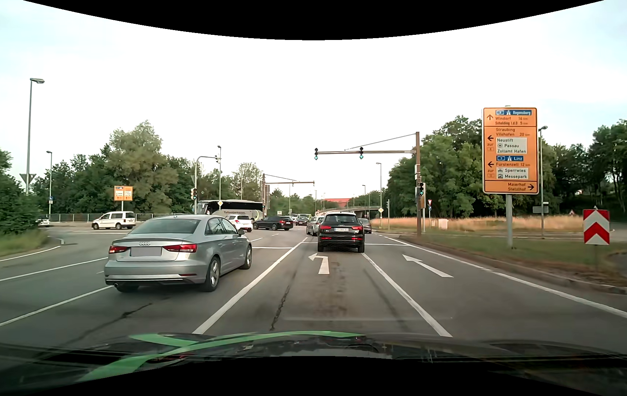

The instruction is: Follow the waypoints while adhering to traffic rules and regulations

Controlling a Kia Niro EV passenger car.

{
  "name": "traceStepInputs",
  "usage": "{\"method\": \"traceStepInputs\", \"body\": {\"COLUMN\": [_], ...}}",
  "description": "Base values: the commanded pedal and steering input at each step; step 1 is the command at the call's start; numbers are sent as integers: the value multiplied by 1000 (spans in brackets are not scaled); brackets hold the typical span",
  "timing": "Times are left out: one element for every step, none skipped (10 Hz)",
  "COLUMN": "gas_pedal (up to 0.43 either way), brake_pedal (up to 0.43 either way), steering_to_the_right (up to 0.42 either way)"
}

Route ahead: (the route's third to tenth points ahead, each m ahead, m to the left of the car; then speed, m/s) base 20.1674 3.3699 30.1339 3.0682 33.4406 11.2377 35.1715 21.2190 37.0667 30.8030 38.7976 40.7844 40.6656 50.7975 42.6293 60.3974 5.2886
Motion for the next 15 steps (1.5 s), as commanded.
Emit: {"method": "traceStepInputs", "body": {"gas_pedal": [87,87,87,87,79,79,79,79,79,79,79,79,79,79,79], "brake_pedal": [0,0,0,0,0,0,0,0,0,0,0,0,0,0,0], "steering_to_the_right": [-2,-2,-2,-2,-2,-2,-1,0,0,0,0,0,0,0,0]}}
